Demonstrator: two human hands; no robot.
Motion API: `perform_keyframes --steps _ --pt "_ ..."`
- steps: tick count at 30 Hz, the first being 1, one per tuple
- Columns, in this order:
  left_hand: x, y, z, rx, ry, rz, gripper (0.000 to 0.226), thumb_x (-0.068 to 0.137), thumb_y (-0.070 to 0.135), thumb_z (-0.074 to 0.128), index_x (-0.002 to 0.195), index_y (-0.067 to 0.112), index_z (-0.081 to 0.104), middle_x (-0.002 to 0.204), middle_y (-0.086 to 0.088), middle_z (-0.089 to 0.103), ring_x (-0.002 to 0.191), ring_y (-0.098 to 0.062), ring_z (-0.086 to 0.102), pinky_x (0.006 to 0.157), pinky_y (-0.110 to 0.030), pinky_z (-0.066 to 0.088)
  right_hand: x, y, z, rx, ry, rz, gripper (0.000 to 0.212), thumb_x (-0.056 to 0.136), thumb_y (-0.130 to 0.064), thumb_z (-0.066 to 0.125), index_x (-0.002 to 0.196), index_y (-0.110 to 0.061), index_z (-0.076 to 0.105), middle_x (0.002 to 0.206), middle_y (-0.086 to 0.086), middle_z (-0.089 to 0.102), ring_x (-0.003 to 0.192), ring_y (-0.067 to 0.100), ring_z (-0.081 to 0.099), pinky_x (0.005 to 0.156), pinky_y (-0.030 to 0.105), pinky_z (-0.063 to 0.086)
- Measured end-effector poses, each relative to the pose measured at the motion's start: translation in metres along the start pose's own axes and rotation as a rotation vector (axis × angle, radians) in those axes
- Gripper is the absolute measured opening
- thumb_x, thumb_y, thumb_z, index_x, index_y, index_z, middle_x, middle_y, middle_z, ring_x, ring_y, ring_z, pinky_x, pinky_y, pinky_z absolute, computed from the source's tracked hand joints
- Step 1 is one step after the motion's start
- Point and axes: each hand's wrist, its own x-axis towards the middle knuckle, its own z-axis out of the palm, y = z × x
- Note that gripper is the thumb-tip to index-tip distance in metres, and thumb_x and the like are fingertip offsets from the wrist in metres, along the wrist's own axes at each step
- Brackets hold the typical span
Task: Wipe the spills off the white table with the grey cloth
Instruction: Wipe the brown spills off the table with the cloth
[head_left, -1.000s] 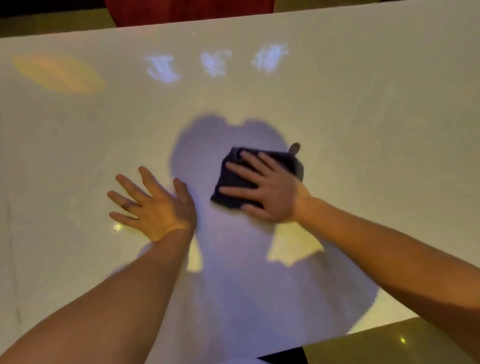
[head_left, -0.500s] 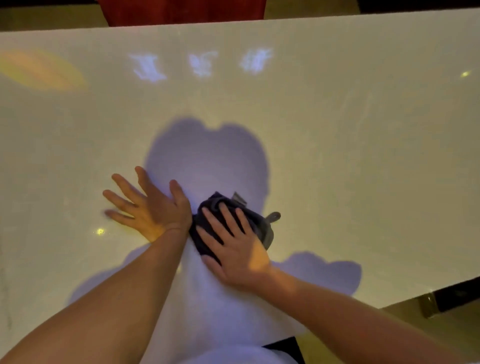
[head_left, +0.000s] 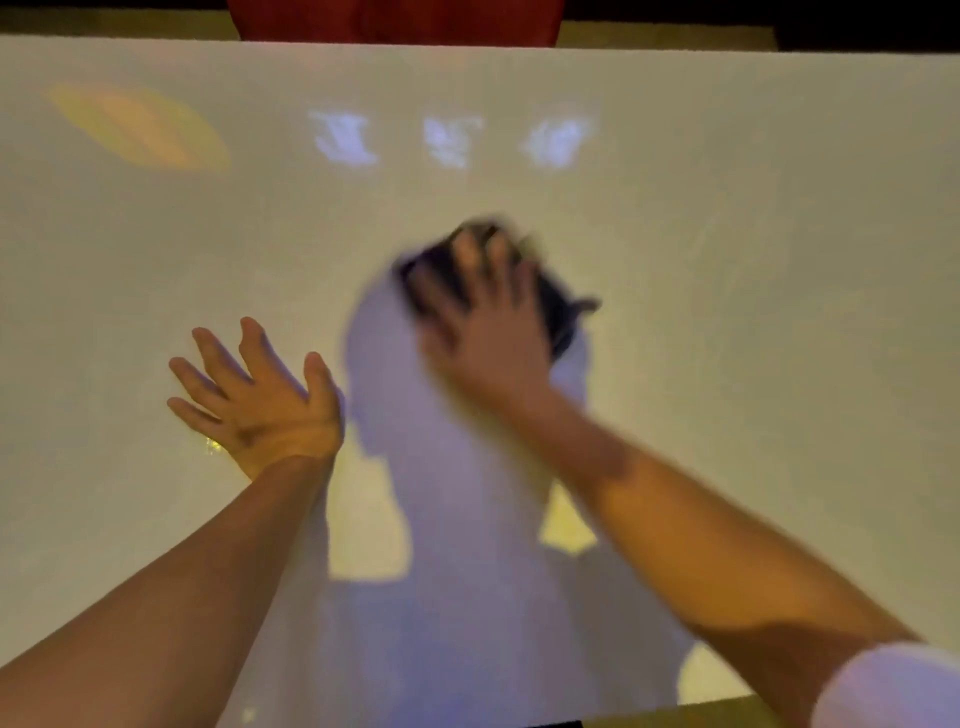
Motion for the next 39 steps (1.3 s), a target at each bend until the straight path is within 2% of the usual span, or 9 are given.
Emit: perform_keyframes --steps 4,8,14,17,22,26,31,35,39 --pt "-0.003 0.0 -0.005 -0.083 0.02 0.021 0.075 0.091 0.062 0.027 0.155 0.022 0.025 0.168 -0.016 0.006 0.153 -0.044 -0.002 0.12 -0.062 -0.002 -0.139 -0.068 0.019 0.16 -0.254 -0.461 0.053 0.101 -0.048 0.049 0.152 -0.035 0.048 0.168 0.009 0.03 0.156 0.042 0.014 0.125 0.059 0.01" --pt "-0.003 0.001 -0.003 -0.103 0.054 0.025 0.077 0.091 0.065 0.022 0.156 0.022 0.026 0.168 -0.015 0.007 0.153 -0.044 -0.002 0.12 -0.062 -0.002 -0.088 -0.003 0.008 0.095 -0.245 -0.741 0.049 0.104 -0.05 0.047 0.152 -0.041 0.046 0.168 0.005 0.029 0.157 0.04 0.013 0.126 0.057 0.011" --pt "0.002 0.001 0.003 -0.002 0.048 -0.004 0.074 0.095 0.063 0.028 0.158 0.025 0.021 0.169 -0.012 0.005 0.154 -0.042 -0.001 0.121 -0.06 0.001 0.105 0.116 -0.027 0.006 0.014 0.251 0.057 0.104 -0.06 0.024 0.159 -0.048 0.023 0.173 0.009 0.009 0.158 0.042 -0.002 0.127 0.06 0.002" --pt "0.003 0.0 0.005 -0.019 0.053 -0.004 0.07 0.097 0.058 0.036 0.157 0.026 0.022 0.169 -0.013 0.006 0.153 -0.042 -0.001 0.121 -0.06 0.001 0.107 0.077 -0.016 -0.006 0.022 0.356 0.06 0.103 -0.059 0.022 0.161 -0.045 0.018 0.173 0.013 0.004 0.157 0.044 -0.003 0.126 0.061 0.001" --pt "0.001 -0.002 -0.008 -0.167 0.011 0.008 0.063 0.096 0.04 0.047 0.155 0.029 0.028 0.169 -0.01 0.004 0.154 -0.037 -0.006 0.122 -0.056 -0.004 -0.082 -0.081 0.027 0.072 -0.076 -0.2 0.057 0.099 -0.051 0.044 0.154 -0.038 0.042 0.17 0.012 0.023 0.156 0.046 0.013 0.125 0.06 0.01" --pt "0.002 -0.011 -0.013 -0.158 -0.086 0.101 0.064 0.101 0.037 0.042 0.159 0.028 0.018 0.169 -0.014 -0.005 0.152 -0.042 -0.011 0.12 -0.06 -0.007 -0.231 -0.145 0.046 0.158 -0.332 -0.575 0.052 0.104 -0.05 0.041 0.155 -0.039 0.038 0.171 0.007 0.021 0.158 0.039 0.001 0.126 0.058 0.003" --pt "0.004 -0.077 -0.025 -0.033 -0.106 0.439 0.059 0.104 0.045 0.035 0.158 0.027 0.019 0.168 -0.018 0.003 0.152 -0.045 0.002 0.117 -0.057 0.011 -0.19 -0.131 0.042 0.106 -0.282 -0.804 0.051 0.104 -0.05 0.046 0.153 -0.041 0.043 0.169 0.005 0.028 0.158 0.038 0.01 0.127 0.056 0.007" --pt "-0.013 -0.148 -0.027 -0.074 -0.096 0.311 0.064 0.099 0.052 0.04 0.156 0.026 0.024 0.167 -0.021 0.004 0.152 -0.045 0.0 0.118 -0.057 0.009 -0.059 -0.078 0.027 -0.005 -0.02 -0.191 0.052 0.103 -0.05 0.04 0.154 -0.043 0.04 0.168 0.011 0.028 0.155 0.045 0.019 0.122 0.062 0.02" --pt "-0.025 -0.211 -0.028 -0.015 -0.104 0.276 0.076 0.092 0.063 0.046 0.156 0.028 0.022 0.168 -0.017 0.005 0.153 -0.04 -0.002 0.118 -0.058 0.006 -0.007 -0.087 0.016 0.073 0.014 0.507 0.059 0.104 -0.057 0.024 0.161 -0.045 0.017 0.174 0.008 0.003 0.158 0.04 -0.004 0.127 0.059 0.0"
